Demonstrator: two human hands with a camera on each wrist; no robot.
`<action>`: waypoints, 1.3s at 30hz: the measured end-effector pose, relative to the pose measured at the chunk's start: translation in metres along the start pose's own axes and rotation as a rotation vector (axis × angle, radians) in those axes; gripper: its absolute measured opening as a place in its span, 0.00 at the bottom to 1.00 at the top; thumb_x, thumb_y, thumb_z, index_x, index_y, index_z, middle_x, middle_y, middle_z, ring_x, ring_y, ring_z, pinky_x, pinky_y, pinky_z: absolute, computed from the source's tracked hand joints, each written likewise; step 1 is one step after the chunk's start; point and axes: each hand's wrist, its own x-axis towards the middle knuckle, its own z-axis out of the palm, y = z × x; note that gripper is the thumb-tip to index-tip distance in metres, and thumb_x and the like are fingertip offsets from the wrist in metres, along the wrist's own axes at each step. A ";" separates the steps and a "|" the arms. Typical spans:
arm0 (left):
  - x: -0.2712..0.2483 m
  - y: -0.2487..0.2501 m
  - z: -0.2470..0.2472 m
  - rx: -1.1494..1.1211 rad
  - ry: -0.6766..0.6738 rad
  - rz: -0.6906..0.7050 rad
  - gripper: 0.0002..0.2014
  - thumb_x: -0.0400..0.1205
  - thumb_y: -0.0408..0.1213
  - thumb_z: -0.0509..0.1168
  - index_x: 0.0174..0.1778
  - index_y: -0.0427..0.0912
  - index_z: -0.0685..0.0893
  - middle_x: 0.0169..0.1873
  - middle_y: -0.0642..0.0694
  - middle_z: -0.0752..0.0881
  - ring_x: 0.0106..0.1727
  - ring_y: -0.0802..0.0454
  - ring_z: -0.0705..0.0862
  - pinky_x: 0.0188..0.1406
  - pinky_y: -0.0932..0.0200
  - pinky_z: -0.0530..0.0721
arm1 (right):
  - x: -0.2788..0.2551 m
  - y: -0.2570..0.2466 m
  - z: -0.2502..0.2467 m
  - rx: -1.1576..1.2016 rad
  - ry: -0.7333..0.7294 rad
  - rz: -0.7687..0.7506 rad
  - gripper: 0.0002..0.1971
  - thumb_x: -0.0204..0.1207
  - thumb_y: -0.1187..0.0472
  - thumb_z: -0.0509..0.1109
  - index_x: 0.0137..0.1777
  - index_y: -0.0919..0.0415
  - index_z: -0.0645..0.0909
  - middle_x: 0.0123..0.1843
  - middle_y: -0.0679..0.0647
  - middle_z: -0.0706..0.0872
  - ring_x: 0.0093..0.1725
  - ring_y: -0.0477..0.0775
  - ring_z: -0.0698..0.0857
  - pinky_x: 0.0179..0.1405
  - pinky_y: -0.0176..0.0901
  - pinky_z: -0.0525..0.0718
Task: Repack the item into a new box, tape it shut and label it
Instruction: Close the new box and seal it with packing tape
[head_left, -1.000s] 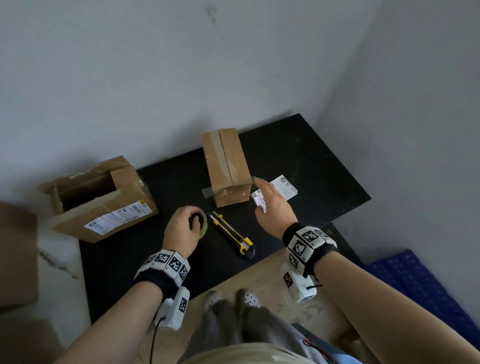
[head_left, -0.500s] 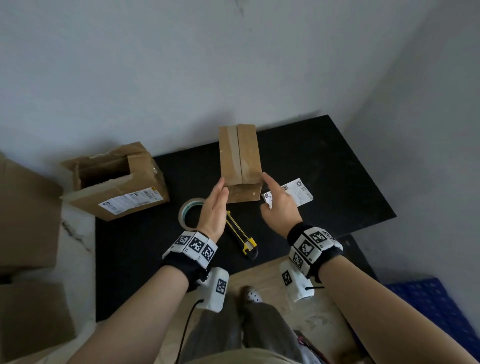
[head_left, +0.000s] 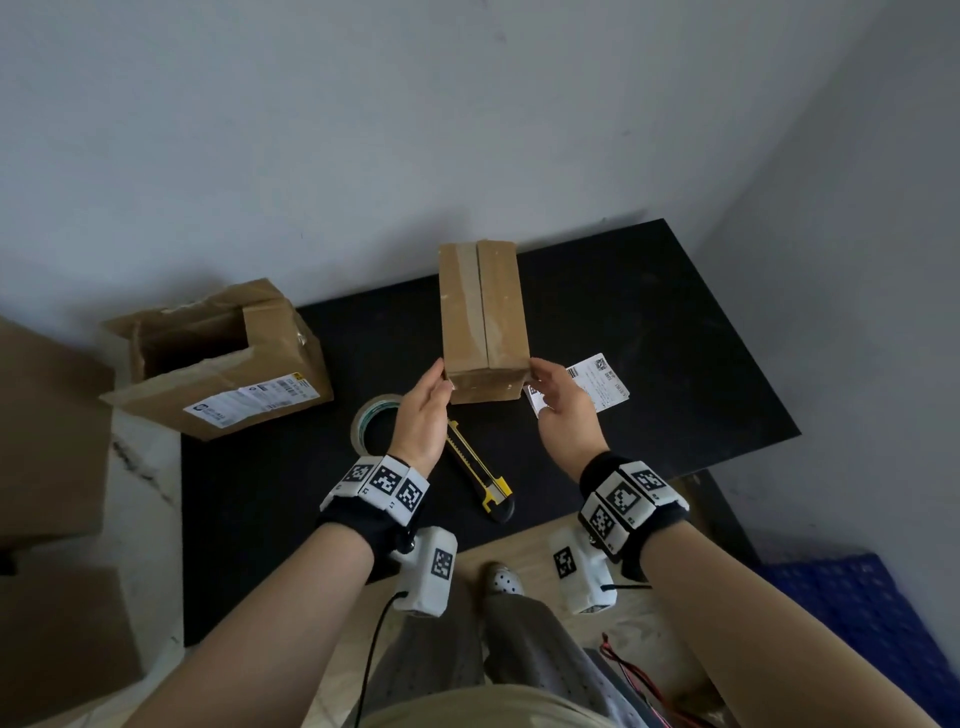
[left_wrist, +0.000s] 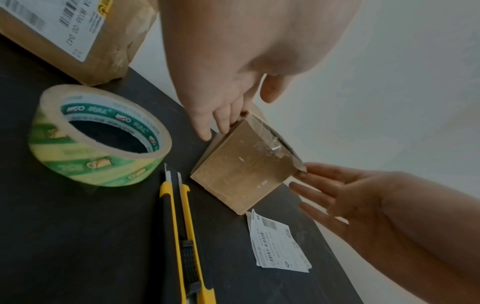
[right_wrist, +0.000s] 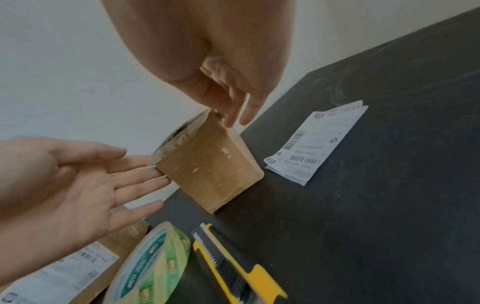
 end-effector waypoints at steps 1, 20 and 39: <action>0.004 -0.003 -0.004 0.011 -0.006 -0.014 0.21 0.87 0.36 0.52 0.78 0.44 0.66 0.76 0.45 0.71 0.77 0.50 0.68 0.77 0.54 0.65 | 0.004 0.002 -0.003 -0.034 0.001 0.003 0.33 0.69 0.83 0.51 0.72 0.59 0.71 0.68 0.55 0.80 0.72 0.49 0.75 0.74 0.49 0.72; 0.043 -0.009 -0.037 0.616 -0.056 0.474 0.23 0.76 0.29 0.70 0.67 0.46 0.79 0.76 0.48 0.70 0.75 0.53 0.70 0.74 0.60 0.64 | 0.059 -0.007 -0.038 -0.659 -0.136 -0.532 0.20 0.74 0.68 0.72 0.67 0.61 0.81 0.72 0.60 0.77 0.66 0.57 0.81 0.64 0.46 0.80; 0.042 -0.001 -0.035 0.561 -0.146 0.347 0.18 0.79 0.36 0.67 0.66 0.46 0.81 0.77 0.48 0.69 0.74 0.52 0.73 0.70 0.53 0.77 | 0.049 -0.028 -0.040 -0.619 -0.214 -0.294 0.20 0.80 0.57 0.66 0.71 0.61 0.76 0.73 0.53 0.78 0.64 0.50 0.82 0.62 0.34 0.75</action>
